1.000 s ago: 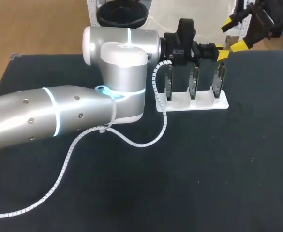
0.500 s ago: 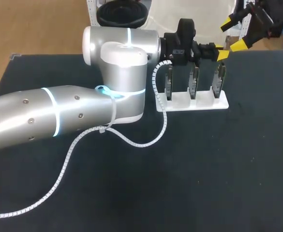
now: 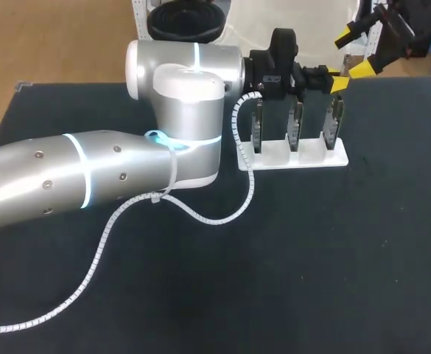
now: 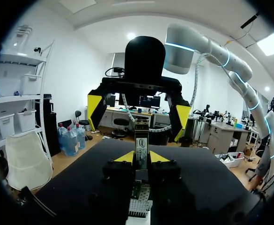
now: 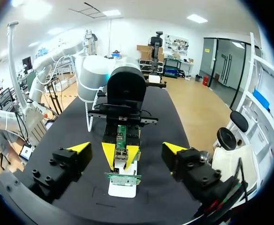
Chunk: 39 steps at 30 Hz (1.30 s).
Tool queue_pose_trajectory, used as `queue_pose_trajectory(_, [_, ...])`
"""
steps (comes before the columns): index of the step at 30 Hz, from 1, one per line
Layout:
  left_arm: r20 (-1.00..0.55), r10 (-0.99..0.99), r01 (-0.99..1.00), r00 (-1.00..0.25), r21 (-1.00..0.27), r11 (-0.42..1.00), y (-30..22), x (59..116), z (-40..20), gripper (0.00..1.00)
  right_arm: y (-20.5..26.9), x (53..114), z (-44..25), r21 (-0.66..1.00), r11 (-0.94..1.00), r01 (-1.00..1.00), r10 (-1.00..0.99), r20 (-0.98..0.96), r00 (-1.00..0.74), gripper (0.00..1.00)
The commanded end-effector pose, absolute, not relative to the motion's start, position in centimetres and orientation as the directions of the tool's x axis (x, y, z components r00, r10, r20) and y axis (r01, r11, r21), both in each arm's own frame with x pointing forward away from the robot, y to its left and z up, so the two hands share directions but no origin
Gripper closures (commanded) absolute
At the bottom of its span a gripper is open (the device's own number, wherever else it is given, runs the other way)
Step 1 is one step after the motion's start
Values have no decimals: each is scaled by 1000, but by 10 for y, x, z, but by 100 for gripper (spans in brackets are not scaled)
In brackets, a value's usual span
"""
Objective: Pick up the optical module with the left hand, and insert it into the network port with the right hand.
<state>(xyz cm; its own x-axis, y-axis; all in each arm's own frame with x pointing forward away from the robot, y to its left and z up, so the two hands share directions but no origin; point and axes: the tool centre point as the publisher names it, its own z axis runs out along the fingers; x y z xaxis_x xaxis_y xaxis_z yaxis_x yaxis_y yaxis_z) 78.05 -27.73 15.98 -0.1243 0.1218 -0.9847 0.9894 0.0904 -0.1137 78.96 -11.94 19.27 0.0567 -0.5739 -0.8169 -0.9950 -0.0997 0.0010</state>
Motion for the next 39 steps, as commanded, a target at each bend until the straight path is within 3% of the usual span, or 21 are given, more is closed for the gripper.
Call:
queue_pose_trajectory(1, [-984, 124, 990, -125, -114, 88, -278, 783, 160, 100, -118, 789, 192, -5, -100, -995, -576, -815, 62, 100])
queue_pose_trajectory(32, [-984, 124, 990, -125, -114, 88, -278, 783, 160, 100, -114, 786, 192, -10, -103, -995, -569, -820, 67, 100])
queue_pose_trajectory(33, [-984, 124, 990, -125, -114, 88, -278, 783, 160, 67, -114, 786, 192, -10, -103, -995, -569, -820, 67, 100])
queue_pose_trajectory(34, [-984, 124, 990, -125, -114, 88, -278, 783, 160, 14, -114, 785, 192, -10, -103, -995, -569, -820, 67, 100])
queue_pose_trajectory(35, [-984, 124, 990, -125, -114, 88, -278, 783, 160, 0, -114, 785, 192, -10, -102, -995, -569, -820, 67, 100])
queue_pose_trajectory(39, [-984, 124, 990, -125, -114, 88, -278, 783, 160, 0, -115, 783, 192, -10, -100, -995, -569, -820, 65, 100])
